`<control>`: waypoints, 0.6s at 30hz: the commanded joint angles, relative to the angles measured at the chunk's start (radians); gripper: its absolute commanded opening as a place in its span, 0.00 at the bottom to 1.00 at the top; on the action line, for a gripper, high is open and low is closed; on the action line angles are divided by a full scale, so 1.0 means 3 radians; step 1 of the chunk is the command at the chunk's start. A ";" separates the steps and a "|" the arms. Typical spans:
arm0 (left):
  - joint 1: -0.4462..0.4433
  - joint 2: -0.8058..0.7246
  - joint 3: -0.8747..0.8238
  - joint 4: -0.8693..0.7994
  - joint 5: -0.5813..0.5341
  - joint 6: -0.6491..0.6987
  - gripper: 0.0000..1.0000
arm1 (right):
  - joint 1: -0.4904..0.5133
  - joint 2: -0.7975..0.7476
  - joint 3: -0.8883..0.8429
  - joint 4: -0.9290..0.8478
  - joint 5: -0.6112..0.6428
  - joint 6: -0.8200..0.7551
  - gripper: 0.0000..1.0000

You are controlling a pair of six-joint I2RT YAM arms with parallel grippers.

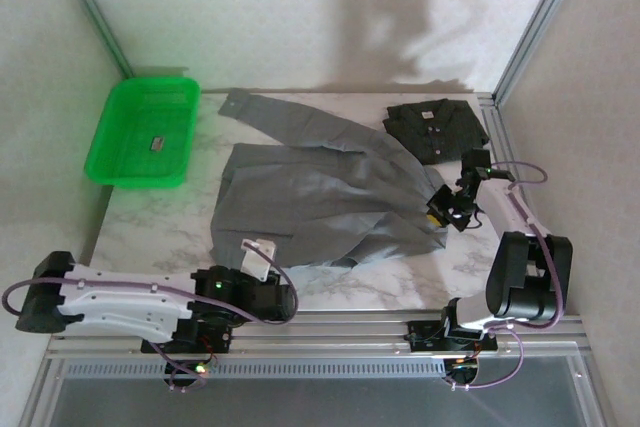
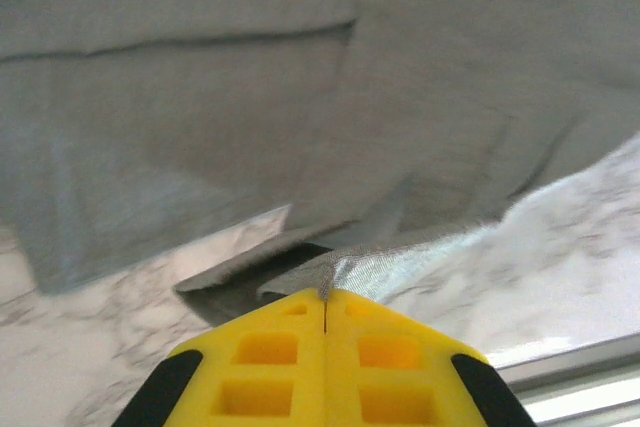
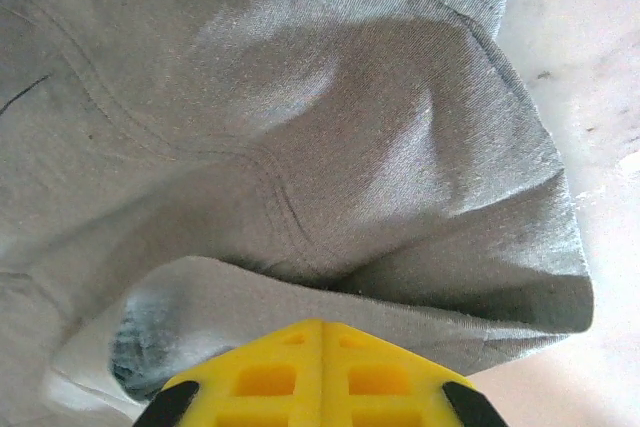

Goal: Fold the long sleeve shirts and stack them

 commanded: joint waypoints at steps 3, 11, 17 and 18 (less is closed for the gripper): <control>-0.0028 -0.0185 -0.0139 -0.1137 -0.0202 -0.1412 0.00 | -0.0016 0.0099 -0.0054 0.0060 -0.0135 -0.0084 0.00; 0.0149 -0.0301 -0.0161 -0.1447 -0.0222 -0.2018 0.00 | -0.0016 0.0210 -0.0049 0.0119 -0.0235 -0.0127 0.00; 0.0259 -0.0035 -0.0116 -0.1348 -0.0506 -0.2255 0.02 | -0.0017 0.0251 -0.0034 0.0137 -0.0340 -0.0164 0.01; 0.0264 0.0016 -0.0079 -0.1273 -0.0588 -0.2193 0.03 | -0.0013 0.0261 -0.0029 0.0129 -0.0344 -0.0179 0.01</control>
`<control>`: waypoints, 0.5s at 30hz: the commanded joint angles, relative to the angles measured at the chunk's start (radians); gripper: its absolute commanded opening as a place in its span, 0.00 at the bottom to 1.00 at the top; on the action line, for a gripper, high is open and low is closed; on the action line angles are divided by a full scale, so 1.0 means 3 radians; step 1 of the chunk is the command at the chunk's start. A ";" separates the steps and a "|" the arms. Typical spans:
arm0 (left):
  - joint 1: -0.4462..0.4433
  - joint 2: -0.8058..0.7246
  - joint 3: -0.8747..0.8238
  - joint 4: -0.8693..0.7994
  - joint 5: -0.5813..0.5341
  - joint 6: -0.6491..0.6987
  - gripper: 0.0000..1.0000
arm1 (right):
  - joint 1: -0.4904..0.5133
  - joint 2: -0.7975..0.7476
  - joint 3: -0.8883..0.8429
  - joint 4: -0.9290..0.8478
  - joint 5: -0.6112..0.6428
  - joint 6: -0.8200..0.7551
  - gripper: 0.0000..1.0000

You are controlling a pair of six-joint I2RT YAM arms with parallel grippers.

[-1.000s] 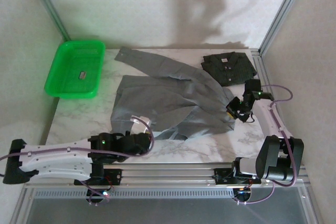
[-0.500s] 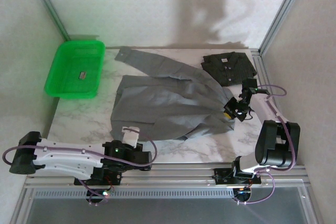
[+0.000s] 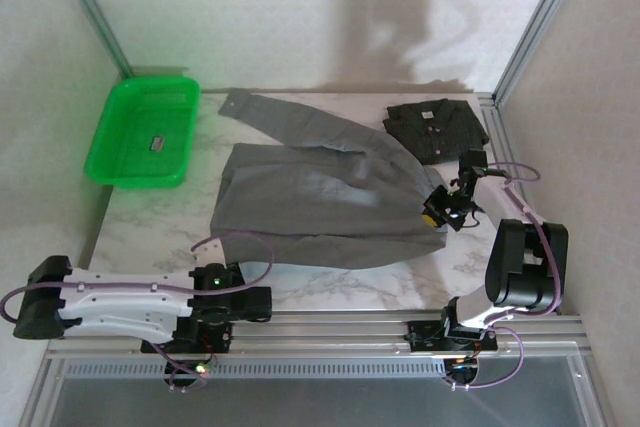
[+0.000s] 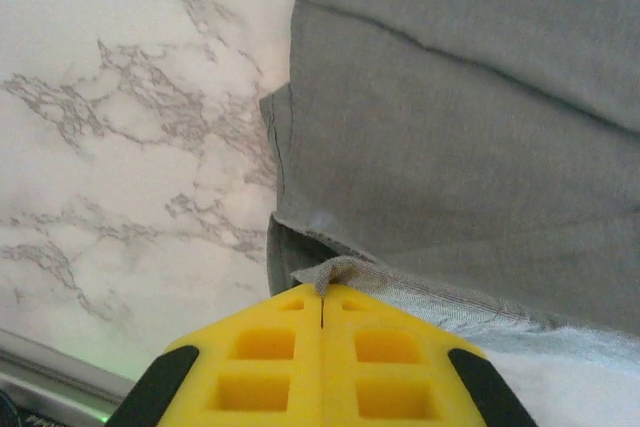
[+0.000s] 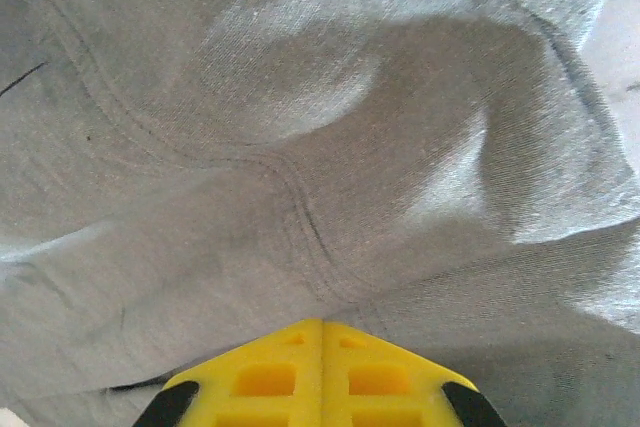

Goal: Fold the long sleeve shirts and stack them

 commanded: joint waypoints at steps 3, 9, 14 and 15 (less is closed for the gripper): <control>0.0058 0.0220 0.0138 -0.0024 -0.0463 -0.0238 0.03 | -0.0011 0.0082 -0.0012 -0.0033 -0.0146 -0.0128 0.02; 0.0089 0.0145 0.0051 0.0840 -0.0589 0.0303 0.41 | -0.0008 0.0095 -0.0052 -0.0104 -0.0164 -0.0257 0.02; -0.0034 -0.0009 0.0344 0.0655 -0.0390 -0.0159 1.00 | -0.0009 0.0054 -0.0035 -0.0199 -0.0210 -0.0340 0.02; -0.0034 -0.0049 0.0404 0.0616 -0.0321 -0.0238 0.99 | -0.0010 0.0041 -0.0025 -0.0214 -0.0220 -0.0354 0.02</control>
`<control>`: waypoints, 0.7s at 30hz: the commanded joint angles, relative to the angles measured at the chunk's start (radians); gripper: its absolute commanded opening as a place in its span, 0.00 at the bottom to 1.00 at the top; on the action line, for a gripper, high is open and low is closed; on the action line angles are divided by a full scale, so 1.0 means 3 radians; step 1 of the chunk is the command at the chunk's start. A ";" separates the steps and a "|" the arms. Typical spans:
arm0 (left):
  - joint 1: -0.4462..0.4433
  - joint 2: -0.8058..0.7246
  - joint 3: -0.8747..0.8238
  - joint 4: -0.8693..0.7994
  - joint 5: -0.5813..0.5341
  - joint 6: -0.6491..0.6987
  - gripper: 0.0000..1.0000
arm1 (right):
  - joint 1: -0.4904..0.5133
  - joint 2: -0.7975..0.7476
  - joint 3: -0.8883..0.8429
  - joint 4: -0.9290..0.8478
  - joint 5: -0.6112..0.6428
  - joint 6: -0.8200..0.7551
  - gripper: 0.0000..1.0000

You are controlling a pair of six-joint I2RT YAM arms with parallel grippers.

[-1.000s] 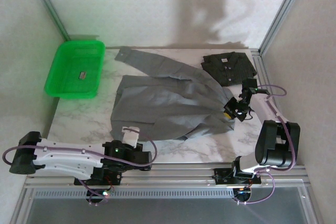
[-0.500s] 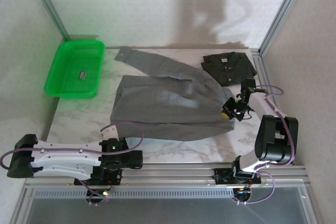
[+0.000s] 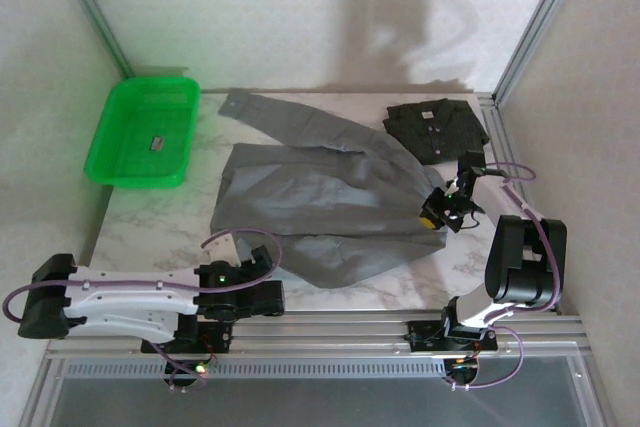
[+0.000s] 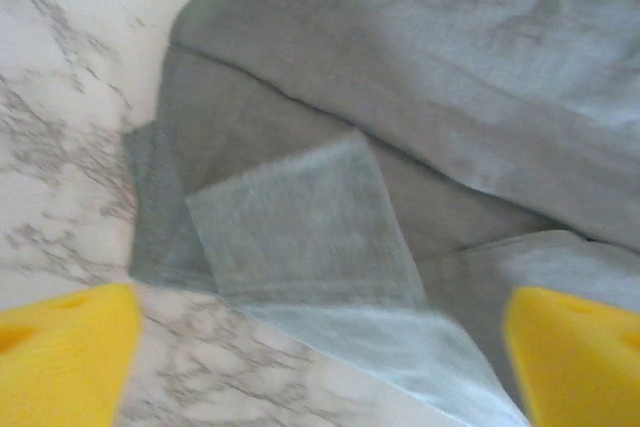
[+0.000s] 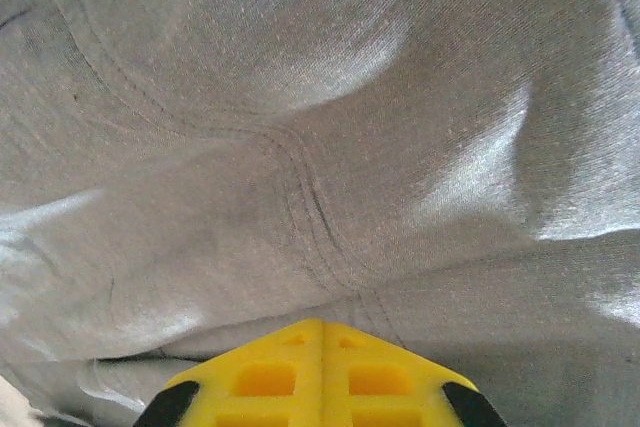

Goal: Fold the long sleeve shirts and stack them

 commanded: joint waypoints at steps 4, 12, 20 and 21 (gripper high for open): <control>-0.0041 -0.0214 0.0527 -0.0439 0.0570 -0.0793 1.00 | -0.0008 -0.0097 0.0057 -0.0239 -0.0121 -0.0140 0.03; 0.0325 -0.0741 0.0523 -0.0327 0.0872 -0.0880 1.00 | 0.0040 -0.0026 0.0076 -0.0134 -0.0529 -0.0166 0.08; 0.1932 0.0221 0.0732 0.0829 0.2149 0.1447 1.00 | 0.0666 0.0201 0.0190 -0.0130 -0.0469 -0.0176 0.09; 0.2017 0.0549 0.0943 0.0673 0.2169 0.1681 1.00 | 0.0695 0.0189 0.0188 -0.0126 -0.0472 -0.0174 0.09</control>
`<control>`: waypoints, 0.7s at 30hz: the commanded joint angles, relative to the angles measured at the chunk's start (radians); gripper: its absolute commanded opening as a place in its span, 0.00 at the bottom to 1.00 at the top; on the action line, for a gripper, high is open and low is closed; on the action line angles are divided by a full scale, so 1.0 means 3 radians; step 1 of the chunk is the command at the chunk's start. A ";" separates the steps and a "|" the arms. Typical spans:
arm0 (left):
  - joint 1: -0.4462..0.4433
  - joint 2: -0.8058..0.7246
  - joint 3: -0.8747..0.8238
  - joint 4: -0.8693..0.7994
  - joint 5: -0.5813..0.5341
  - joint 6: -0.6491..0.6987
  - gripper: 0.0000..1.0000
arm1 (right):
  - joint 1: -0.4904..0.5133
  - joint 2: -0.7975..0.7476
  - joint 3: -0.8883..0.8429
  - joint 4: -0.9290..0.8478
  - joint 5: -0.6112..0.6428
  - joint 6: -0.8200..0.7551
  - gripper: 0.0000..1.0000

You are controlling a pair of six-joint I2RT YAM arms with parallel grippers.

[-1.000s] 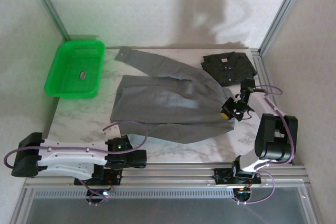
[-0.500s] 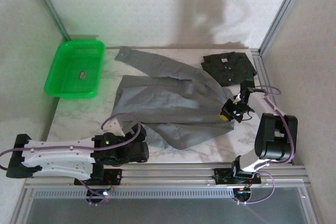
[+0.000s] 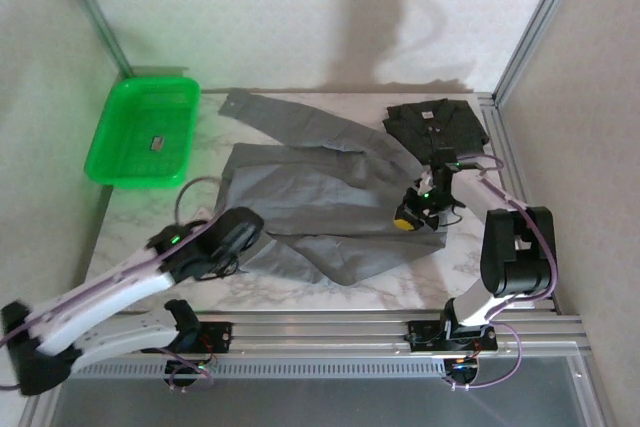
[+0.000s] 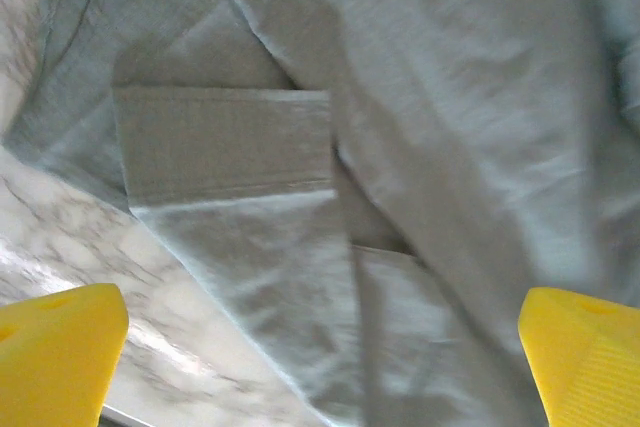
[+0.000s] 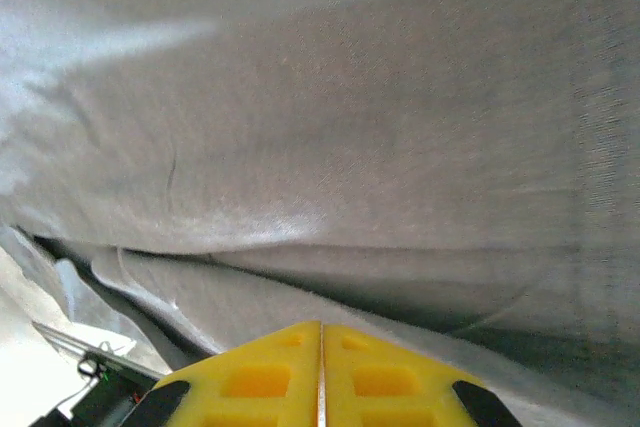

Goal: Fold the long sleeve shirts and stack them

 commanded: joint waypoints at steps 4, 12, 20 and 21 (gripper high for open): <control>0.0706 0.1051 0.0376 0.0543 0.0999 0.1620 0.96 | 0.0106 -0.0066 0.0046 -0.0134 -0.0001 -0.0091 0.09; 0.0975 0.1714 0.0463 0.0379 0.1348 0.2404 0.69 | 0.0122 -0.0186 0.0015 -0.0221 0.0069 -0.0169 0.09; 0.1038 0.2300 0.0712 0.0468 0.1242 0.2580 0.61 | 0.0127 -0.0137 0.0019 -0.0202 0.0045 -0.0206 0.09; 0.1043 0.2378 0.0774 0.0436 0.1201 0.2610 0.60 | 0.0131 -0.0138 0.0020 -0.0203 0.0038 -0.0209 0.09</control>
